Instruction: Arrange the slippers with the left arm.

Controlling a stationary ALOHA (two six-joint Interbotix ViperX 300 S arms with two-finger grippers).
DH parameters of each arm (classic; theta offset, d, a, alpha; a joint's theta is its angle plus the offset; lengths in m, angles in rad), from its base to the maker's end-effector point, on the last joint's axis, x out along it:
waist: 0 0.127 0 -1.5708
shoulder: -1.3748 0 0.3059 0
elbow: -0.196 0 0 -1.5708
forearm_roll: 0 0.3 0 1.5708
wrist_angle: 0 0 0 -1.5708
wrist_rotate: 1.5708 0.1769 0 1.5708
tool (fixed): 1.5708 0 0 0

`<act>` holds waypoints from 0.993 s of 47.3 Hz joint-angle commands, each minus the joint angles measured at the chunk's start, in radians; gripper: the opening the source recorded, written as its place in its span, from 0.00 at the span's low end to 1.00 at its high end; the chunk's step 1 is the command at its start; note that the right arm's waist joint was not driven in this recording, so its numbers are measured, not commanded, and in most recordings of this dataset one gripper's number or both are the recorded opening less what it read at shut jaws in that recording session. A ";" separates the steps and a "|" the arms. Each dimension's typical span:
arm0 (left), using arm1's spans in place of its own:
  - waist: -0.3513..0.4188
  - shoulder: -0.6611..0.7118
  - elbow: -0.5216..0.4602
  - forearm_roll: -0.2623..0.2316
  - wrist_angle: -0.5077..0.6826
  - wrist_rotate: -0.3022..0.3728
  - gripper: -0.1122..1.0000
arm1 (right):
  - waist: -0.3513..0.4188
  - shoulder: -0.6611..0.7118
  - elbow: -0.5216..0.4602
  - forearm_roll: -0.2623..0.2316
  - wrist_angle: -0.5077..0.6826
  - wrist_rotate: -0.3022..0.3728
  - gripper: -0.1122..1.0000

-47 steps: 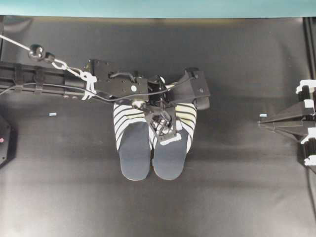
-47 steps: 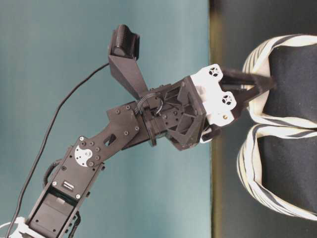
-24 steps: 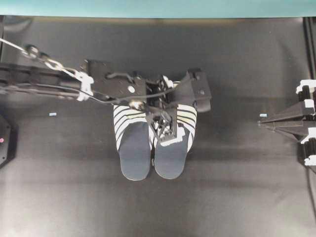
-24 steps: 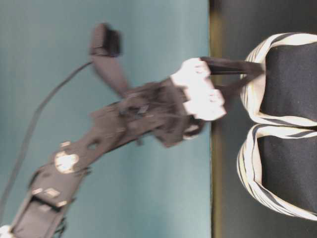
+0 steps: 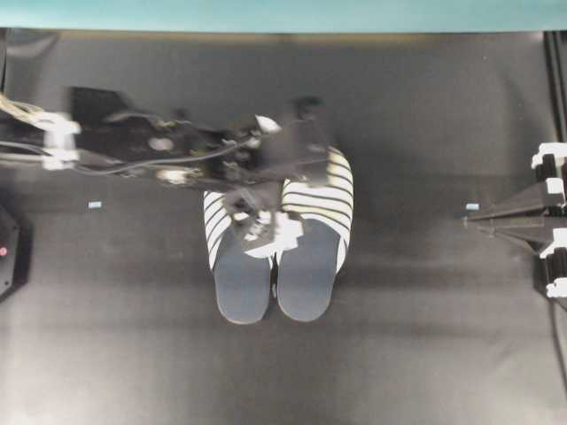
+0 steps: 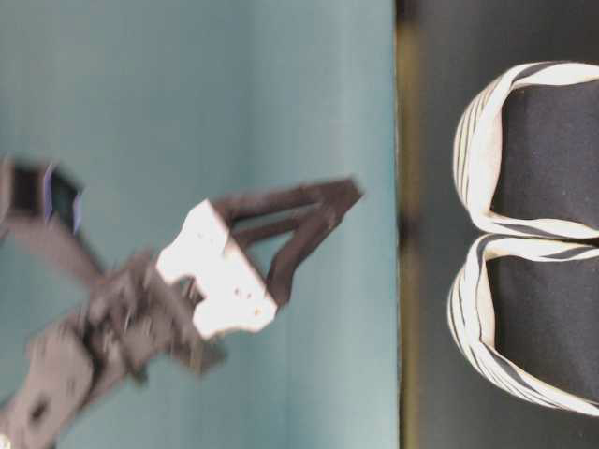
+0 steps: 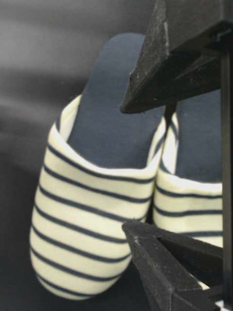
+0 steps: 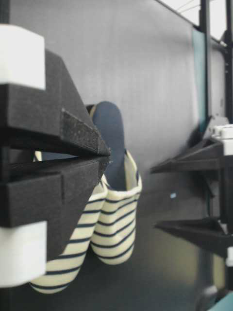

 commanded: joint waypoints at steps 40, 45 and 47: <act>-0.035 -0.500 0.486 0.003 -0.325 -0.015 0.88 | 0.002 0.000 0.012 0.003 0.000 0.006 0.10; -0.037 -0.546 0.520 0.003 -0.354 -0.017 0.88 | 0.002 0.000 0.012 0.003 -0.002 0.006 0.10; -0.037 -0.565 0.531 0.003 -0.356 -0.017 0.88 | 0.000 0.000 0.012 0.003 -0.003 0.006 0.10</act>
